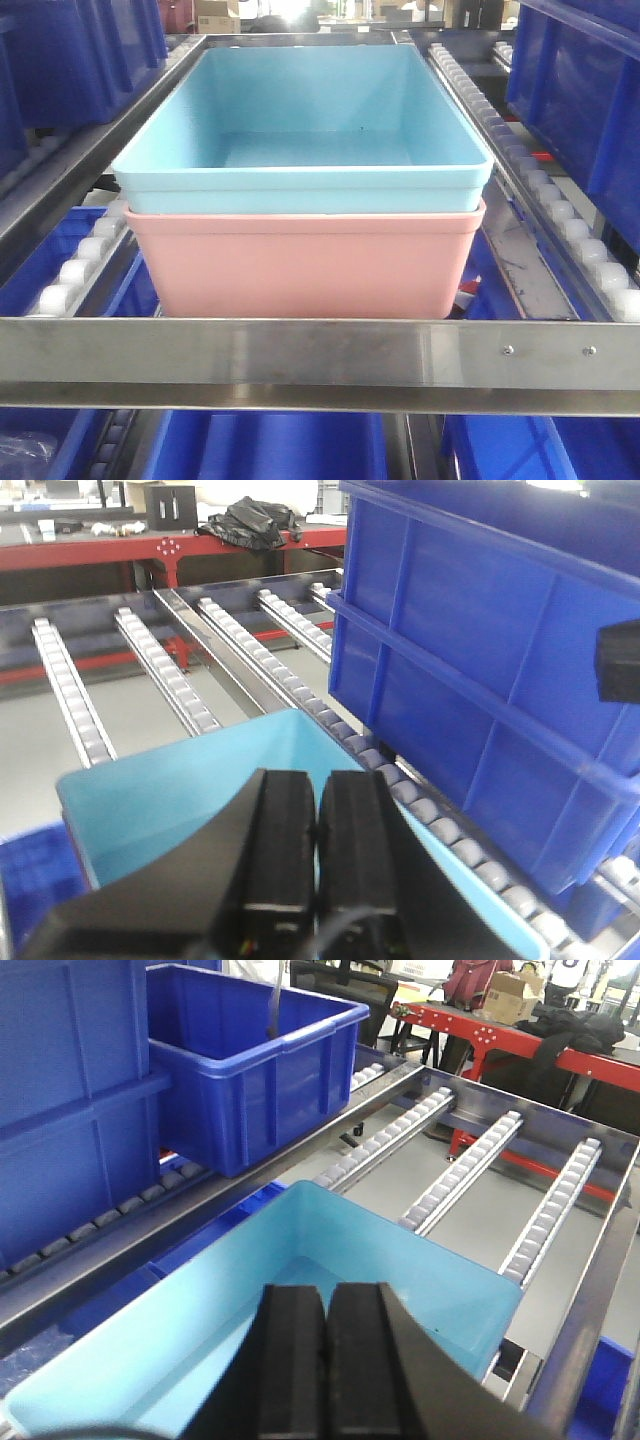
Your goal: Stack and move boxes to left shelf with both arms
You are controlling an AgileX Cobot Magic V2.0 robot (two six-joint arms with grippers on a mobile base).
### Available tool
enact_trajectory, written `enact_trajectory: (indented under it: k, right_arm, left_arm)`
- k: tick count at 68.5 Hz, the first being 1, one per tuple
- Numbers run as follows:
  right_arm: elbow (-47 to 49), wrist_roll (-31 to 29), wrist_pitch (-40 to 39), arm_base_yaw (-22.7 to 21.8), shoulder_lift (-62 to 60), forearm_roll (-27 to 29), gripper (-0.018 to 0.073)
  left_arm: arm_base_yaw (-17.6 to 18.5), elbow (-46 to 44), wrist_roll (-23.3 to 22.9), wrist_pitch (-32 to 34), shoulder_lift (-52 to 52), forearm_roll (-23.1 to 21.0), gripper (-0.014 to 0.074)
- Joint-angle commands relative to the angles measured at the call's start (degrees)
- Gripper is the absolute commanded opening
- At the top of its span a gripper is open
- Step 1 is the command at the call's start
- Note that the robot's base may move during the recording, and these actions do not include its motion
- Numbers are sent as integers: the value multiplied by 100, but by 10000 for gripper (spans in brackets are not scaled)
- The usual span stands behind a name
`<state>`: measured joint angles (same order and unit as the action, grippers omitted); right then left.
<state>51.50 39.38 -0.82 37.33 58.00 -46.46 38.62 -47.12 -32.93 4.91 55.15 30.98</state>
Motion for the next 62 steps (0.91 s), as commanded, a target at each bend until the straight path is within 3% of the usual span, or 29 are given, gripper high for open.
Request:
enact_trajectory:
  k: [1, 18, 37, 62]
  right_arm:
    - [-27, 40, -545, 3, -193, -123, 29]
    - [-1267, 40, -1415, 3, -1018, -123, 29]
    - [-2173, 40, -1426, 3, -2008, -123, 29]
    - [-2202, 40, -1361, 3, -2196, -123, 29]
  left_arm:
    - [-3, -126, -2, 390, -228, -199, -2]
    - [-3, 1065, -2, 402, -1139, -199, -3]
    - [-3, 2048, -2, 401, -2221, -199, -3]
    - [-3, 2105, -2, 440, -2372, -176, -3]
